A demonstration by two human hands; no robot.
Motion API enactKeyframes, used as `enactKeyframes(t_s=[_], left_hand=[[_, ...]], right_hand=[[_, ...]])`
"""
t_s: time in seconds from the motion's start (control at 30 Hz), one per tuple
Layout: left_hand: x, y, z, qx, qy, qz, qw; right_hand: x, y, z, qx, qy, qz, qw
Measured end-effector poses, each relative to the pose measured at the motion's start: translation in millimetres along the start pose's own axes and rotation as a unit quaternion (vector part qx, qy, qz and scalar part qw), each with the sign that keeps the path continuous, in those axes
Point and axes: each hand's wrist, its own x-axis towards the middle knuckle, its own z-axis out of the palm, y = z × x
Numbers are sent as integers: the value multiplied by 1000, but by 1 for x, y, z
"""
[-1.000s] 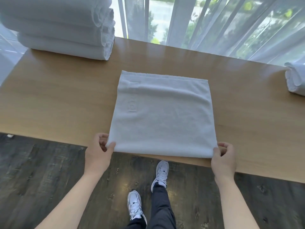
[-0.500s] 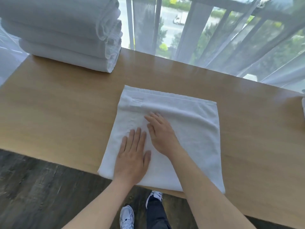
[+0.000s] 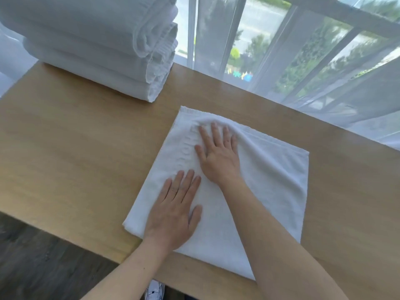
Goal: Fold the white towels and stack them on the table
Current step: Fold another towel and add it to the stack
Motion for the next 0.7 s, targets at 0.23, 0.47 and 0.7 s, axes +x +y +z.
enactKeyframes(t_s=[0.23, 0.47, 0.7], left_hand=[[1, -1, 5, 13, 15, 2, 1000], [1, -2, 5, 12, 10, 1, 1000], [1, -4, 5, 17, -11, 1, 1000]], right_hand=[[22, -16, 4, -72, 19, -64, 995], [11, -27, -5, 35, 38, -30, 998], [-126, 7, 33, -3, 58, 90, 994]])
